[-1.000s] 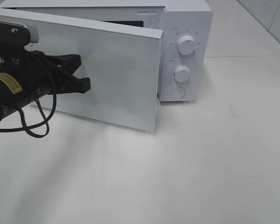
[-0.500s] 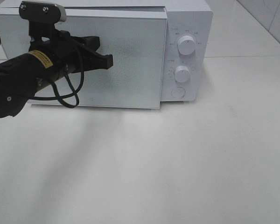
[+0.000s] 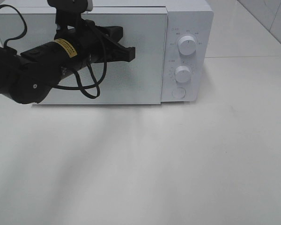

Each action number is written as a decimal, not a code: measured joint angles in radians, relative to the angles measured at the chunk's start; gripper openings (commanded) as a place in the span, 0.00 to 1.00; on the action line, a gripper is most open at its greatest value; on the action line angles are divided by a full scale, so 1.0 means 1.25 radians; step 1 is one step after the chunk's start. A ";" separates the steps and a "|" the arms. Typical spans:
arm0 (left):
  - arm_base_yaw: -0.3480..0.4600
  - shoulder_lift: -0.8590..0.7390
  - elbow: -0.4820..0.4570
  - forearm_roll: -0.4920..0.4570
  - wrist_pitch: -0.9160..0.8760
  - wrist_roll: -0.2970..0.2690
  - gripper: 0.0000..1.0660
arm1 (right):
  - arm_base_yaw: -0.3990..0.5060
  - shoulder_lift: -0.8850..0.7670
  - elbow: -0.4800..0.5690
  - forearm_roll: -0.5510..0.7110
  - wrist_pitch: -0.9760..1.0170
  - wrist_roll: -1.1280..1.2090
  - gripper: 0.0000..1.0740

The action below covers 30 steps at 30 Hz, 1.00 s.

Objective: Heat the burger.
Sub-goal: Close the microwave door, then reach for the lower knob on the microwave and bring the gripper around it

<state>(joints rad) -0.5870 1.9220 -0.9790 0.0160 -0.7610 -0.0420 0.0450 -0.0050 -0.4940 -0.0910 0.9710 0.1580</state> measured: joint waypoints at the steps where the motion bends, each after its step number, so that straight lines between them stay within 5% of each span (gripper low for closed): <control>1: -0.001 0.005 -0.004 0.002 0.000 0.000 0.00 | 0.000 0.000 0.000 0.000 0.000 0.000 0.71; 13: -0.008 0.031 -0.033 -0.006 0.000 0.000 0.00 | 0.000 0.000 0.000 0.000 0.000 0.000 0.71; 19: -0.030 -0.028 0.041 -0.071 0.000 0.000 0.04 | 0.000 0.000 0.000 0.000 0.000 0.000 0.71; 23: -0.062 -0.070 0.110 -0.075 0.043 0.000 0.32 | 0.000 0.000 0.000 0.000 0.000 0.000 0.71; 24: -0.073 -0.083 0.133 -0.075 0.093 0.000 0.59 | 0.000 0.000 0.000 0.000 0.000 0.000 0.71; 25: -0.073 -0.083 0.133 -0.075 0.093 0.000 0.59 | 0.000 0.000 0.000 0.000 0.000 0.000 0.71; 26: -0.078 -0.094 0.146 -0.077 0.165 0.000 0.81 | 0.000 0.000 0.000 0.000 0.000 0.000 0.71; 30: -0.079 -0.113 0.150 -0.079 0.327 0.000 0.95 | 0.000 0.000 0.000 0.000 0.000 0.000 0.71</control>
<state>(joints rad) -0.6860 1.7810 -0.7910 -0.0830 -0.3520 -0.0420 0.0450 -0.0050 -0.4940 -0.0910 0.9710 0.1580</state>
